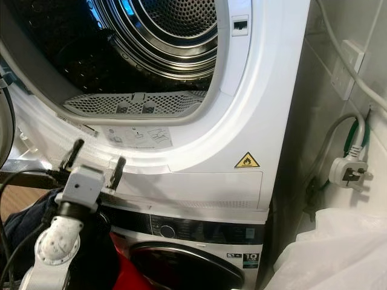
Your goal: Clothes washing
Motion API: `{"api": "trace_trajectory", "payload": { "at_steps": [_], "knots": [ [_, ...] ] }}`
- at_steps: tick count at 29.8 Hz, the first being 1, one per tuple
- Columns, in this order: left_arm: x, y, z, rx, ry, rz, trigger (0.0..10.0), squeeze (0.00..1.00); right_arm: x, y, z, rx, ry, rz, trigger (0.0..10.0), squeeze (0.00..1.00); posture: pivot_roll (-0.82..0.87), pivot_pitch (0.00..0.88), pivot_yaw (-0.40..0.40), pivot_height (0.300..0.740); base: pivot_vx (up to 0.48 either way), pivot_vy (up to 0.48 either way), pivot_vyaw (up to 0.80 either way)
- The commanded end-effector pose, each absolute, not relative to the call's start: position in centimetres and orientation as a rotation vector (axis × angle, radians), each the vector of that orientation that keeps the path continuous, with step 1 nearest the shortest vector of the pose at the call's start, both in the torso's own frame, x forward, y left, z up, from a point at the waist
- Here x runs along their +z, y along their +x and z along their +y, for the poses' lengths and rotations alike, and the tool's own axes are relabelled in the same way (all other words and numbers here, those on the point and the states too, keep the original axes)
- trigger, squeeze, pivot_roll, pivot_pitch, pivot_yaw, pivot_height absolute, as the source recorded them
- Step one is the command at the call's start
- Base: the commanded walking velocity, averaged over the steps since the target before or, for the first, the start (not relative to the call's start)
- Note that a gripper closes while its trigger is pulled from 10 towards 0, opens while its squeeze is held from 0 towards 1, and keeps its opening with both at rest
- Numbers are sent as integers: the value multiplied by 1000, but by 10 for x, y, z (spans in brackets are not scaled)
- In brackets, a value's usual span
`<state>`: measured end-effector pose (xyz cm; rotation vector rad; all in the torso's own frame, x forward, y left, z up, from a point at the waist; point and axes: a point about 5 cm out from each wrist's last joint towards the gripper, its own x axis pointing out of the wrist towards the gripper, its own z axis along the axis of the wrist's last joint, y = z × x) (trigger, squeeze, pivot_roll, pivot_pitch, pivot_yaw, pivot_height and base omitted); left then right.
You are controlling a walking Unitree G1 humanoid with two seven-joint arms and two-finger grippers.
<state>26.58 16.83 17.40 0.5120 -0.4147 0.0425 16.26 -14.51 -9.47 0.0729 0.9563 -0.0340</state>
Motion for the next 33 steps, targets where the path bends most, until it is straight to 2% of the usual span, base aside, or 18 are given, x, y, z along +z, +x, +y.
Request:
{"api": "trace_trajectory", "payload": {
  "at_steps": [1,18,20,21,22,23,24,33],
  "knots": [
    [176,265,170,48,516,-425,10000,0,-95,162,-137,-22,88,962,10000,0,82,0,157,740,0,0,0],
    [175,265,170,59,516,-427,10000,0,-95,162,-137,-23,87,962,10000,0,82,0,157,740,0,0,0],
    [163,263,174,78,485,-368,10000,0,-95,162,-139,-24,82,965,10000,0,85,0,149,740,0,0,0],
    [145,259,181,118,426,-279,10000,0,-96,161,-140,-26,76,968,10000,0,80,0,147,740,0,0,0],
    [176,247,159,-10,389,-491,10000,0,-95,162,-142,-28,75,961,10000,0,102,0,134,740,0,0,0],
    [176,247,159,-10,389,-491,10000,0,-95,162,-142,-28,75,961,10000,0,102,0,134,740,0,0,0],
    [197,239,145,-88,380,-626,10000,0,-95,163,-142,-28,78,957,10000,0,102,0,134,740,0,0,0],
    [206,230,130,-218,425,-692,10000,0,-95,163,-140,-22,80,956,10000,0,103,0,134,740,0,0,0]
  ]
}}
